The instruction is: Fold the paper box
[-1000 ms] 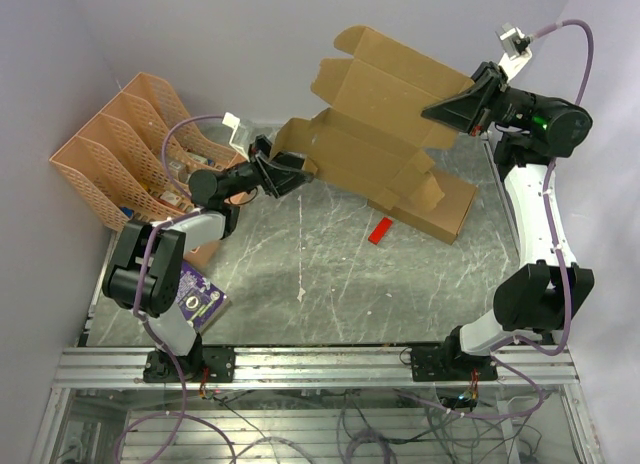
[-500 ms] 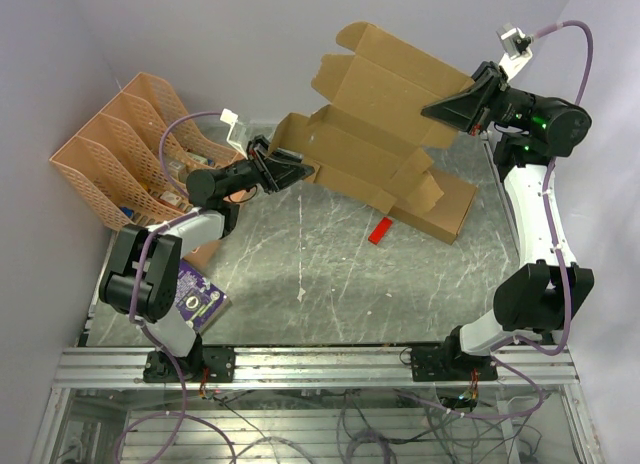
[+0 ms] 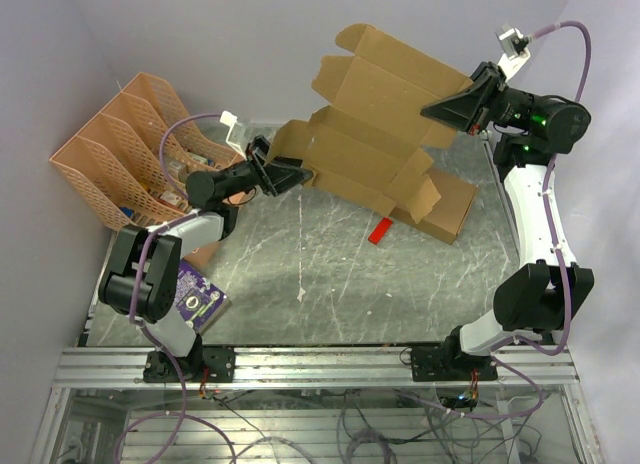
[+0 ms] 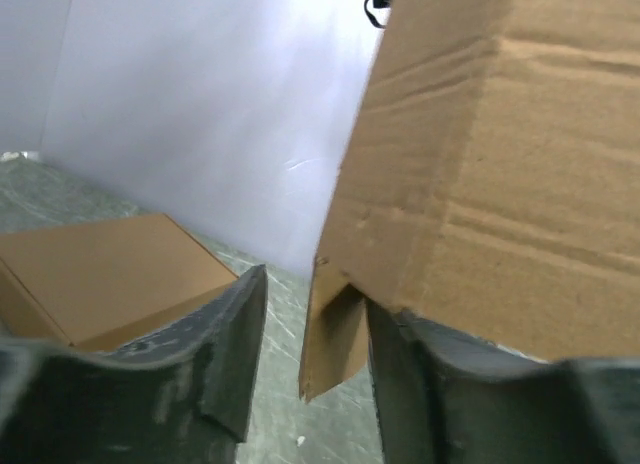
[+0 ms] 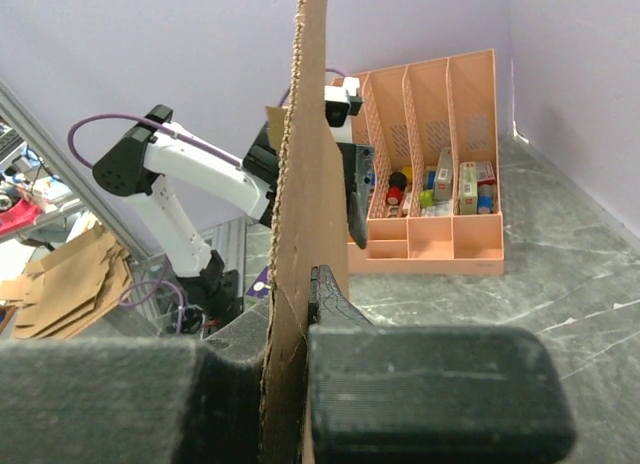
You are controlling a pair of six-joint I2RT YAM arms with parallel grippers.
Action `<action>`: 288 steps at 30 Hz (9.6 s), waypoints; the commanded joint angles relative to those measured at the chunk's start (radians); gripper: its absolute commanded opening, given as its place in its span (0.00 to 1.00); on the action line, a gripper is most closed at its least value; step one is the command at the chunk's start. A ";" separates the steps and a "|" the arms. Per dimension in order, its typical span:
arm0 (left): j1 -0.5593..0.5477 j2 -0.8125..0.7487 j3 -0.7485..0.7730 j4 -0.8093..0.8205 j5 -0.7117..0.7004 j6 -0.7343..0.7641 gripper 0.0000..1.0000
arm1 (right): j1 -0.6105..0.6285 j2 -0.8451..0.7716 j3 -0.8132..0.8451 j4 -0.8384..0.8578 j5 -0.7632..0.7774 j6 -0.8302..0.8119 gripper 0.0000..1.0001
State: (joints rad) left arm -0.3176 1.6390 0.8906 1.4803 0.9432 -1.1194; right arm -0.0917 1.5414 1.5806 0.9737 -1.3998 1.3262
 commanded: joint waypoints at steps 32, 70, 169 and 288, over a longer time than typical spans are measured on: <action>0.139 -0.502 -0.602 -0.522 -0.561 0.609 0.63 | 0.175 -0.230 -0.509 -1.576 0.183 -2.266 0.00; 0.009 0.030 -0.403 -0.327 -0.575 0.555 0.62 | 0.151 -0.166 -0.537 -1.497 0.321 -2.266 0.00; 0.086 -0.570 -0.601 -0.867 -0.821 0.561 0.67 | 0.359 -0.465 -0.997 -0.802 0.511 -1.611 0.00; -0.235 0.350 -0.495 0.242 -0.693 0.860 0.73 | 0.237 -0.309 -0.952 -0.868 0.301 -1.588 0.00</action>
State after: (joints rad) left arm -0.5255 1.9827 0.3752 1.4853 0.3286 -0.3164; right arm 0.1398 1.2221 0.6437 0.1181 -1.0954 -0.2657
